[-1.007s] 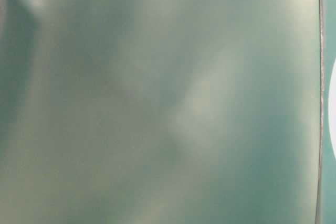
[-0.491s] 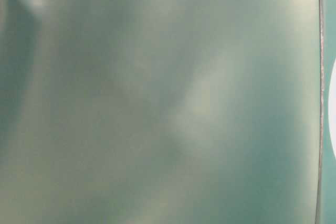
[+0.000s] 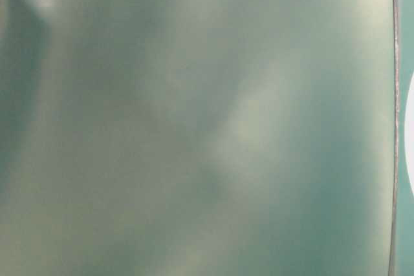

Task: Scoop the yellow hexagonal prism block from the bowl with a spoon using the right arm.
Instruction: 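Move the right gripper toward the pink spoon handle on the rest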

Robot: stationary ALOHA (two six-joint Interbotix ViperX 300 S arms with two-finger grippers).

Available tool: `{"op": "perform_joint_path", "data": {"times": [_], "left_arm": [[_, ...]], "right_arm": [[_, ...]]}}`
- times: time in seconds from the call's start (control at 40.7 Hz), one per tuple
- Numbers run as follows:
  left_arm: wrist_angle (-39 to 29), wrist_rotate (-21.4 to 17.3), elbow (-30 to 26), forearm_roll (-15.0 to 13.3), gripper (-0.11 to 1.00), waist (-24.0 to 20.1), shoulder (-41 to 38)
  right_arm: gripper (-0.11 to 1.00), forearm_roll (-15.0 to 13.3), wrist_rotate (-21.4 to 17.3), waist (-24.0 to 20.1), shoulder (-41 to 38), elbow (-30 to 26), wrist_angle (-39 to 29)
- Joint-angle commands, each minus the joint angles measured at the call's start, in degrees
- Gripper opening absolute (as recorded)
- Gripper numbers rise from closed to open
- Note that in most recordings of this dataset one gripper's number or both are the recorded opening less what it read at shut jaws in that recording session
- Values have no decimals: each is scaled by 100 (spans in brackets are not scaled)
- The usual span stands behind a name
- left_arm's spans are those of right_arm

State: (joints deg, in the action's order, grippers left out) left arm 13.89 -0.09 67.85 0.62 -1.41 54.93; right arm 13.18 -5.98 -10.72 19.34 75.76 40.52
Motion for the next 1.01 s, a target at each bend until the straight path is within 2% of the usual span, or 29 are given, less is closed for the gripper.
{"op": "perform_joint_path", "data": {"times": [0.0, 0.221, 0.982], "left_arm": [[26, 0, -114, 18, -1, -18, -44], [35, 0, -114, 18, -1, -18, -44], [62, 9, -114, 18, -1, -18, -35]], "right_arm": [[51, 176, 9, -220, -202, 9, 299], [51, 413, 9, -554, -686, -9, 510], [50, 589, 9, -1011, -1450, -62, 765]]}}
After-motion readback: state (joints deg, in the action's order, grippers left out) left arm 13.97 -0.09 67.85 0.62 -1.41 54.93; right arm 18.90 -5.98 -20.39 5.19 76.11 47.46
